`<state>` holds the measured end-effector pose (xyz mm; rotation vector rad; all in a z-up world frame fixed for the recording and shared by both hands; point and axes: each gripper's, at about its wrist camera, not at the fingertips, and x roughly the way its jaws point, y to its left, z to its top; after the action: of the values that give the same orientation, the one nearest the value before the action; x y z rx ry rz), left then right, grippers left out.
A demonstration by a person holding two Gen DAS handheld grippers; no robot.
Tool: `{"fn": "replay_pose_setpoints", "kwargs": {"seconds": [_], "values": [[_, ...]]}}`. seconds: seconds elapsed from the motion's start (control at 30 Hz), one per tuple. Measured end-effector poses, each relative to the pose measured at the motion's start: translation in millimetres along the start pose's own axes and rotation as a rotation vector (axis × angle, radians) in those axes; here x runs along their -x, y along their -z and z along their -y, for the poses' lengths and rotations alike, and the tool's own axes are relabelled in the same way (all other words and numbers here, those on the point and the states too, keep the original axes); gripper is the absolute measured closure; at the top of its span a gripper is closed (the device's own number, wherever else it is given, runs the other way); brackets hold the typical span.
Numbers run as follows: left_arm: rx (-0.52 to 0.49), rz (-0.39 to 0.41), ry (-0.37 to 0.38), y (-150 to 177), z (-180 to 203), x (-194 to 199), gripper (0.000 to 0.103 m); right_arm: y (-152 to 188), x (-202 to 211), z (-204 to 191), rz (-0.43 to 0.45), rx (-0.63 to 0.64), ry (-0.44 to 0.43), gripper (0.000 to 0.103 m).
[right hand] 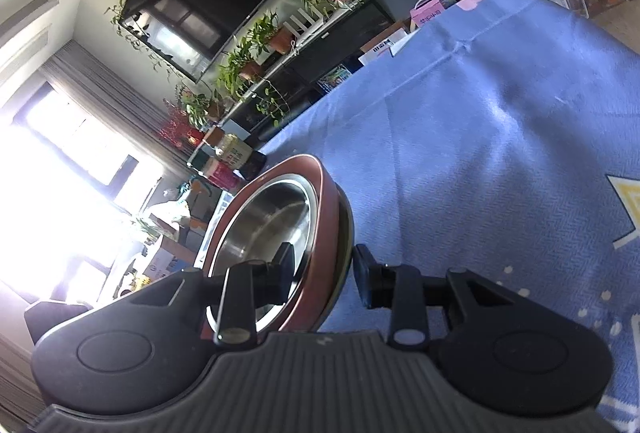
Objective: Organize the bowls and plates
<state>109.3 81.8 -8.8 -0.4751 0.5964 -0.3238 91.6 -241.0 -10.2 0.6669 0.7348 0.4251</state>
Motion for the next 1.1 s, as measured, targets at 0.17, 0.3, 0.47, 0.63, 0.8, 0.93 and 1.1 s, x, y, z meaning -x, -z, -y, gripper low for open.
{"fn": "replay_pose_setpoints", "kwargs": {"seconds": [0.17,0.3,0.47,0.63,0.8,0.93,1.1], "values": [[0.006,0.021,-0.006,-3.1,3.5,14.8,0.065,-2.3,6.4,-16.6,0.013,0.024,-0.007,0.061],[-0.006,0.026,-0.009,-1.7,8.5,29.6,0.065,-0.6,10.2,-25.8,0.020,0.027,-0.017,0.061],[-0.014,0.036,-0.002,3.1,17.6,52.6,0.065,5.3,21.7,-37.9,0.020,0.038,-0.027,0.061],[-0.023,0.040,0.009,12.5,29.7,74.8,0.065,14.1,40.1,-49.8,0.029,0.051,-0.028,0.061],[-0.028,0.049,0.022,21.8,43.8,96.9,0.065,27.7,61.5,-58.0,0.038,0.052,-0.028,0.061],[-0.038,0.039,0.024,33.1,53.6,109.0,0.065,41.4,74.5,-60.0,0.036,0.041,-0.021,0.061],[-0.045,0.015,0.034,52.4,63.9,117.0,0.065,51.6,88.2,-58.5,0.033,0.029,0.002,0.061]]}}
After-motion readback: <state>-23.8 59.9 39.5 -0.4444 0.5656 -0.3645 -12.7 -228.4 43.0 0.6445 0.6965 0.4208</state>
